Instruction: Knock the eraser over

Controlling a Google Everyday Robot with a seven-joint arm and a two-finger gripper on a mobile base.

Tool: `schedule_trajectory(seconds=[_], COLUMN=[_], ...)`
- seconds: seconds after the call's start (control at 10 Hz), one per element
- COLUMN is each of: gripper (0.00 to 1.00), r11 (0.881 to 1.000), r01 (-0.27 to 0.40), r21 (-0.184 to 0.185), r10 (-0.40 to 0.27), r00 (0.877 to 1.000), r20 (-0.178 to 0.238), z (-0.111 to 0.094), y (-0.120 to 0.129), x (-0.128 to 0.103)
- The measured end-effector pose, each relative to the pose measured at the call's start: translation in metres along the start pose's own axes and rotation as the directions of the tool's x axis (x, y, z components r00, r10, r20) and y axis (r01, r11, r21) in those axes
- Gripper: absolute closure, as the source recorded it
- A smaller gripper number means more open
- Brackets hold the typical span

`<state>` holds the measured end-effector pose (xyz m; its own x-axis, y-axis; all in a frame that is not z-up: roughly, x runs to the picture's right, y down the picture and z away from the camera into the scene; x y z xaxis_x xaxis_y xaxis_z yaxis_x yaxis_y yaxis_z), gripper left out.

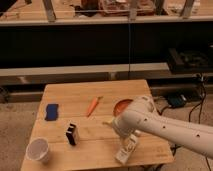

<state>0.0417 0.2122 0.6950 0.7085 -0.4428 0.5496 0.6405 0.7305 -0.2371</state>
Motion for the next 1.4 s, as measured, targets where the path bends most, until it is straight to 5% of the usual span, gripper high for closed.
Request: schedule_trajectory(seconds=[1.4], gripper=[0.2], r11=[0.999], r01=[0.039], r21=[-0.004], r10=[-0.039], r00=[0.997], r20=[0.067], z=[0.013], y=[-0.001], x=[-0.005])
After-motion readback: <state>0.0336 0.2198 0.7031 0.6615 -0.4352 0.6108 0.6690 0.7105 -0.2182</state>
